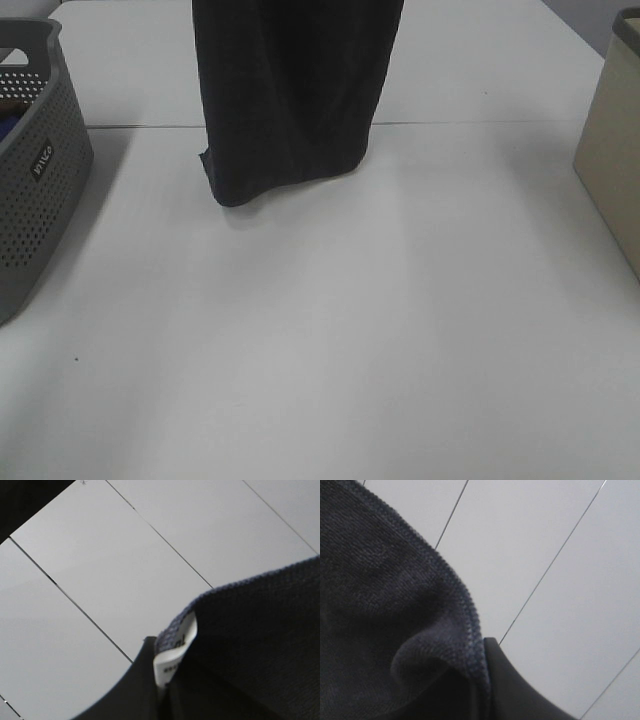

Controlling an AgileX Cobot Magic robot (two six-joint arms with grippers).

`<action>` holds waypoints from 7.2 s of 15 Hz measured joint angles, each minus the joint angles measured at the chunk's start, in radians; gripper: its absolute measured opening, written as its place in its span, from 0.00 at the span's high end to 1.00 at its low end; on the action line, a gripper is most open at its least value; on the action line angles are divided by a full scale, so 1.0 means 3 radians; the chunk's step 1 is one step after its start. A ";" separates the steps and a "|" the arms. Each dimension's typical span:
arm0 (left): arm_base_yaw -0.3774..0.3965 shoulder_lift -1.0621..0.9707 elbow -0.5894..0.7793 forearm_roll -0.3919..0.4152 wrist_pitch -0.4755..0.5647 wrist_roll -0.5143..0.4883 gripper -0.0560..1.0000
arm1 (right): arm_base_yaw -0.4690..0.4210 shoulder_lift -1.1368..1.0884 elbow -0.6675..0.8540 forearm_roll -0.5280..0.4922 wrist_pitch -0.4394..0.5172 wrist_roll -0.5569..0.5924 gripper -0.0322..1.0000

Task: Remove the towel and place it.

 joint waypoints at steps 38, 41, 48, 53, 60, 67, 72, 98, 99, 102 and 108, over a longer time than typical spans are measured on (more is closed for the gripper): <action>0.0587 0.1253 -0.0717 -0.0437 -0.1587 0.0130 0.95 | -0.0250 0.1150 -0.1137 0.0467 -0.1033 0.0080 0.96; 0.0553 0.1247 -0.0717 -0.0437 -0.1070 0.0120 0.95 | -0.0250 0.1150 -0.1137 0.0637 -0.0547 0.0090 0.96; 0.0263 0.0673 -0.0720 -0.0620 0.2050 0.0013 0.95 | -0.0267 0.0607 -0.1137 0.1100 0.1783 0.0107 0.96; 0.0250 0.0220 -0.0730 -0.0973 0.3587 -0.0490 0.95 | -0.0247 0.0223 -0.1137 0.1417 0.2850 0.0253 0.96; 0.0250 -0.0363 0.0413 -0.1337 0.3723 -0.1123 0.95 | -0.0243 -0.0087 -0.0660 0.1690 0.3333 0.0330 0.96; 0.0237 -0.2110 0.2390 -0.1880 0.3667 -0.1237 0.95 | -0.0227 -0.1097 0.0670 0.2003 0.3340 0.0417 0.96; 0.0237 -0.2743 0.3247 -0.2200 0.3623 -0.1237 0.95 | -0.0203 -0.1700 0.1653 0.2127 0.3337 0.0510 0.96; 0.0097 -0.1493 0.5123 -0.3037 0.3480 -0.0747 0.95 | -0.0210 -0.0970 0.4350 0.2240 0.2900 0.0397 0.96; -0.0107 -0.1300 0.5123 -0.2967 0.3360 -0.0747 0.95 | -0.0210 -0.0820 0.4367 0.2170 0.2830 0.0327 0.96; -0.0240 -0.1070 0.5123 -0.2930 0.3117 -0.0823 0.95 | -0.0233 -0.0677 0.4370 0.2147 0.2763 0.0183 0.96; -0.0670 -0.0590 0.4990 -0.2913 0.2977 -0.0773 0.95 | -0.0243 -0.0323 0.4373 0.2040 0.2667 0.0060 0.95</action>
